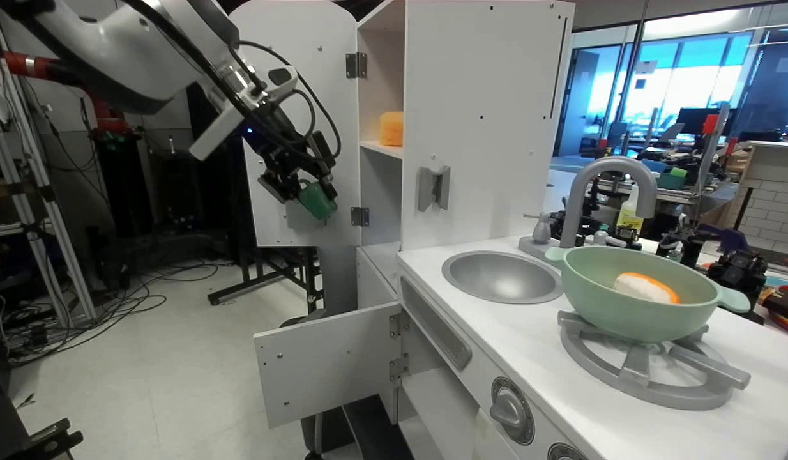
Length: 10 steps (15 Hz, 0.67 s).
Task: Open the left top cabinet door, then put the blue bottle and the green pepper in the bottom compartment of the cabinet
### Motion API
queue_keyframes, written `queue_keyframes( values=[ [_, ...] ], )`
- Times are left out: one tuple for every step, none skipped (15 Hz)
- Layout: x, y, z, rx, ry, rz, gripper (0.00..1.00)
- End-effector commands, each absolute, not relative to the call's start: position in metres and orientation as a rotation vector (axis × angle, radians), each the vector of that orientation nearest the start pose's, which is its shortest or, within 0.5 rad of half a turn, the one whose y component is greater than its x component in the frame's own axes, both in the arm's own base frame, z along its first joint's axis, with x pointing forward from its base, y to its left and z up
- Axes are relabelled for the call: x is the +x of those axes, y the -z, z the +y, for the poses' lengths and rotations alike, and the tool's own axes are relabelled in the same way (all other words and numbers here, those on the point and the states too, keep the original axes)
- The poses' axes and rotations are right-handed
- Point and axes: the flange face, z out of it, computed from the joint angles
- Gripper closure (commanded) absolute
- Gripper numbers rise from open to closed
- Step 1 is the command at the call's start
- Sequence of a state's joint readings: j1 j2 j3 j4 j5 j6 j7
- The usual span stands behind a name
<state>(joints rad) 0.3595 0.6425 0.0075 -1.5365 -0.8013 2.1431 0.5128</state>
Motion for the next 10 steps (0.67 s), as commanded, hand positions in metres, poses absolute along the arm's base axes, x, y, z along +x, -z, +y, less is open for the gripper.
queue_keyframes(
  values=[
    [0.707, -0.245, 0.218, 2.377, -0.359, 0.356, 0.78],
    [0.714, -0.229, 0.214, 2.353, -0.359, 0.354, 0.78],
    [0.721, -0.218, 0.213, 2.329, -0.362, 0.348, 0.78],
    [0.728, -0.206, 0.209, 2.308, -0.366, 0.349, 0.78],
    [0.736, -0.196, 0.209, 2.286, -0.372, 0.352, 0.78],
    [0.744, -0.189, 0.208, 2.269, -0.379, 0.356, 0.78],
    [0.751, -0.183, 0.208, 2.245, -0.395, 0.362, 0.78],
    [0.757, -0.18, 0.208, 2.224, -0.409, 0.366, 0.78],
    [0.763, -0.177, 0.207, 2.206, -0.422, 0.369, 0.78],
    [0.768, -0.174, 0.205, 2.188, -0.434, 0.371, 0.78]
  ],
)
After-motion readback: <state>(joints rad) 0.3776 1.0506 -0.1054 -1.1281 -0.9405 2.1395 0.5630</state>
